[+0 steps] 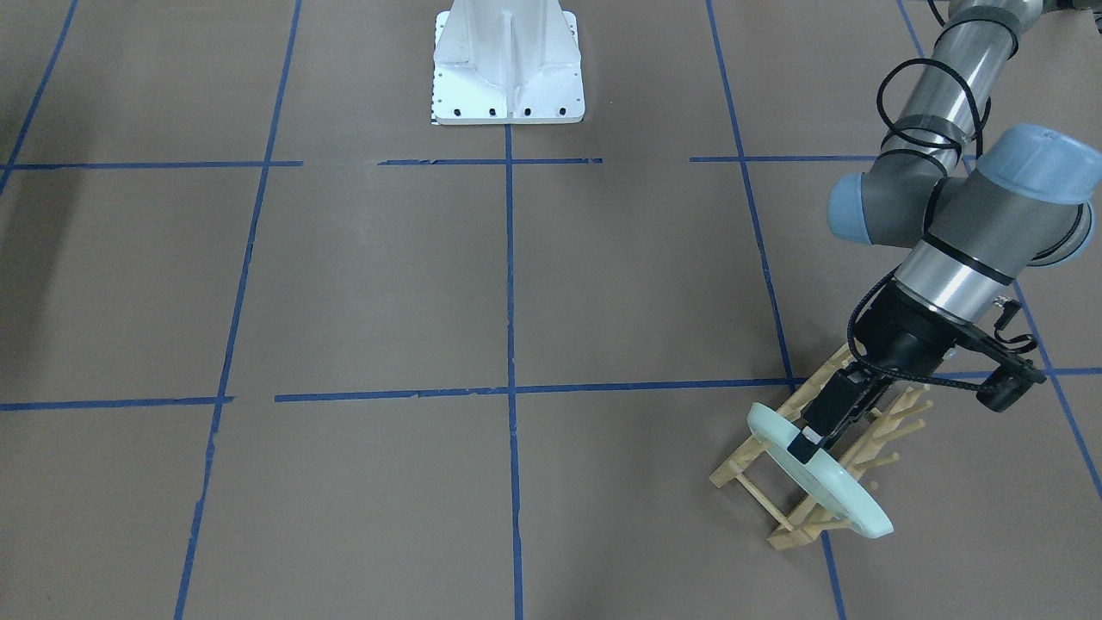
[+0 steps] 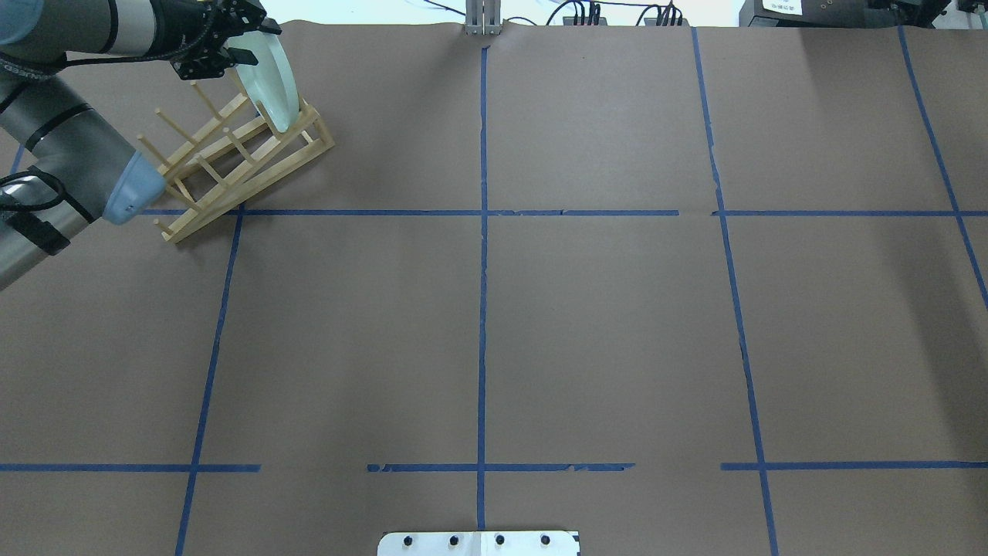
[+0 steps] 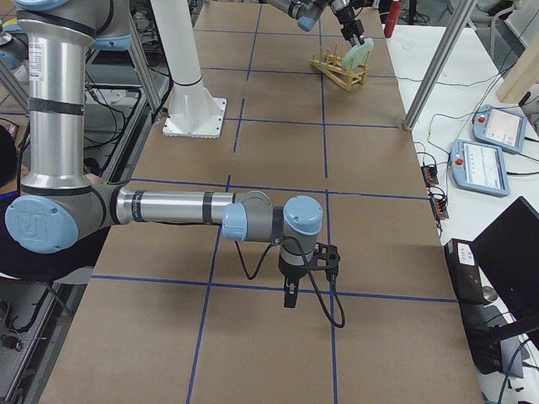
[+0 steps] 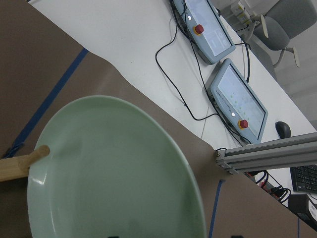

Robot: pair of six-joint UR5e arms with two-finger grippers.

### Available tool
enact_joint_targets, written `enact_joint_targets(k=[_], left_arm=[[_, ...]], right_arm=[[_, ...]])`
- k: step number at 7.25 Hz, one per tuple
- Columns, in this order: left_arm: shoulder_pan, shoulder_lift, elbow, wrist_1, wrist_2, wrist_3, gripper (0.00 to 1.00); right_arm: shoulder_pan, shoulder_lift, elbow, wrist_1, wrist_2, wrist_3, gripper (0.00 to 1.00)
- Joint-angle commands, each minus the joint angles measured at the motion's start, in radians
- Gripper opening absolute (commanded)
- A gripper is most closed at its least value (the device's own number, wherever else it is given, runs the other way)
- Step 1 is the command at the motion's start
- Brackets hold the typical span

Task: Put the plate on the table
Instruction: 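Reach the left gripper to the green plate's rim and grasp it, then lift the green plate upward out of the wooden rack with the left gripper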

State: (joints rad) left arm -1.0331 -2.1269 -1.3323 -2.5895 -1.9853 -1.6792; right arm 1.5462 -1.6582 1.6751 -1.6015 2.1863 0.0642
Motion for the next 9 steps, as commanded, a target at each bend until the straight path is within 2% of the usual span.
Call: enact_joint_targets(k=[1,5,6,8,9], left_arm=[[-0.001,-0.001,0.001,0.000,-0.001,-0.001,0.16],[-0.022,-0.004,-0.005,-0.001,-0.010,0.004,0.00],[-0.050,-0.004,-0.008,-0.001,-0.030,0.010,0.00],[-0.138,-0.004,-0.008,0.014,-0.165,0.090,0.00],[-0.180,-0.031,-0.016,0.067,-0.225,0.092,0.00]], right_arm=[[0.000,0.000,0.000,0.000,0.000,-0.001,1.00],[0.000,0.000,0.000,0.000,0.000,0.000,1.00],[0.000,0.000,0.000,0.000,0.000,0.000,1.00],[0.000,0.000,0.000,0.000,0.000,-0.001,1.00],[0.000,0.000,0.000,0.000,0.001,-0.001,1.00]])
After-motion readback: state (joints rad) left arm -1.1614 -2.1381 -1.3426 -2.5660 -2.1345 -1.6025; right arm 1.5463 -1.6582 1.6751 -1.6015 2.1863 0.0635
